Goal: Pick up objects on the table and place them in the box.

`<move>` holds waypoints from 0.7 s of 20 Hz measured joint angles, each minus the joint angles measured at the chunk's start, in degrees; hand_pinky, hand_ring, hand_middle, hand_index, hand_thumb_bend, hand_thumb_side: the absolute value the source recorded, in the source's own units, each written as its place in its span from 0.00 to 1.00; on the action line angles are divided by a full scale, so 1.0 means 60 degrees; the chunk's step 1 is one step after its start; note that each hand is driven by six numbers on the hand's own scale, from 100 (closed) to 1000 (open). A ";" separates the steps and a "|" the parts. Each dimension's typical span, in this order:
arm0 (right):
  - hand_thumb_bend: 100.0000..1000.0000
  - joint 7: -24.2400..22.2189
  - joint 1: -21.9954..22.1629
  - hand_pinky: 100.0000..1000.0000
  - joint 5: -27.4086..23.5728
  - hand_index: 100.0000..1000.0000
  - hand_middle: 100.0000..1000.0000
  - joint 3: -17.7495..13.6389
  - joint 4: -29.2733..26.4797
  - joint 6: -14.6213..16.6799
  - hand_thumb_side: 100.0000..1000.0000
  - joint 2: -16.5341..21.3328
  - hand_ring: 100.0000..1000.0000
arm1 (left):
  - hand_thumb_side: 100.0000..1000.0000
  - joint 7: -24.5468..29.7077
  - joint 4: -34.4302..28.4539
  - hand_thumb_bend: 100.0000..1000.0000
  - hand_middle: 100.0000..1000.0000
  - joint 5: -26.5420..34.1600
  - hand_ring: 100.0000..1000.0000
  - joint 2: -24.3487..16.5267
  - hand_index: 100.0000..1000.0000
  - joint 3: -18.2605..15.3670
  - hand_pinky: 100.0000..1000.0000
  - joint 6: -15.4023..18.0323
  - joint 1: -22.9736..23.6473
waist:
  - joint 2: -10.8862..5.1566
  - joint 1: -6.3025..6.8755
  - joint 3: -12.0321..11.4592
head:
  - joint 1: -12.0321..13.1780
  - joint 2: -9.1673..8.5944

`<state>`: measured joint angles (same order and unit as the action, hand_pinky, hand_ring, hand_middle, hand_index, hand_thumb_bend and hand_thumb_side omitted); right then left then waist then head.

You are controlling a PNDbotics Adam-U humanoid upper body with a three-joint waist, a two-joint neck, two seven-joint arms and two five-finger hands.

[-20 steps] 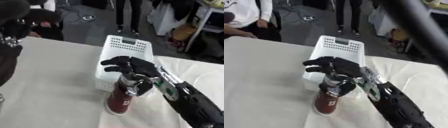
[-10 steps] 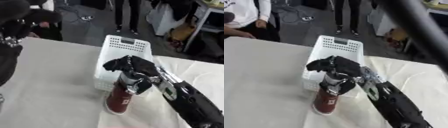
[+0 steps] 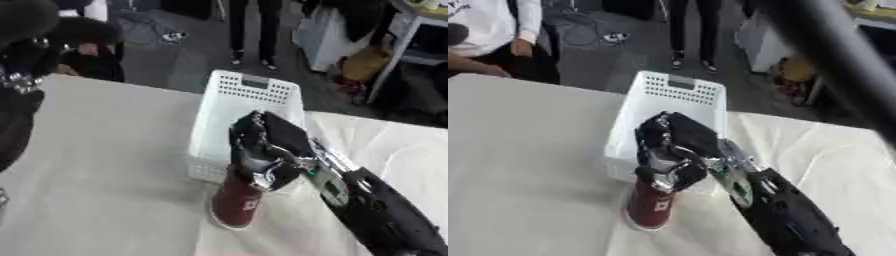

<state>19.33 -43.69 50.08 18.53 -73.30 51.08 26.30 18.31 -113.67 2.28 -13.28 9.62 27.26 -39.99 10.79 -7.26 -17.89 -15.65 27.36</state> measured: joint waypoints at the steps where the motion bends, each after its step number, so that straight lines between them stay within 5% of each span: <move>1: 0.05 0.0146 0.0014 0.00 0.0018 0.15 0.05 0.0013 -0.0020 -0.0046 0.87 -0.0028 0.00 | 0.80 0.0000 0.0000 0.26 0.89 0.0000 0.77 0.0000 0.93 -0.0002 0.87 0.0000 0.0000 | 0.0000 0.0002 0.0004 | 0.0000 0.0000; 5: 0.12 0.0636 0.0096 0.00 -0.0010 0.05 0.00 0.0111 -0.0103 -0.0524 0.58 -0.0193 0.00 | 0.80 0.0001 0.0000 0.26 0.89 0.0000 0.77 0.0000 0.92 -0.0006 0.87 0.0001 0.0000 | -0.0001 0.0007 0.0019 | 0.0000 0.0000; 8: 0.02 0.0909 0.0118 0.00 -0.0219 0.03 0.00 0.0251 -0.0105 -0.0797 0.59 -0.0278 0.00 | 0.80 0.0003 0.0000 0.26 0.89 0.0000 0.77 -0.0001 0.93 -0.0013 0.87 0.0003 0.0000 | -0.0001 0.0011 0.0020 | 0.0000 0.0000; 14: 0.00 0.0635 0.0118 0.00 -0.0886 0.02 0.00 0.0359 -0.0086 -0.0523 0.62 -0.0235 0.00 | 0.80 0.0014 0.0000 0.26 0.89 0.0001 0.77 -0.0001 0.93 -0.0022 0.87 0.0014 0.0007 | -0.0003 0.0018 0.0027 | 0.0000 0.0000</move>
<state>23.14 -42.99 44.77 20.69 -73.82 47.94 24.89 18.39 -113.67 2.28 -13.28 9.49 27.35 -39.94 10.77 -7.16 -17.73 -15.65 27.36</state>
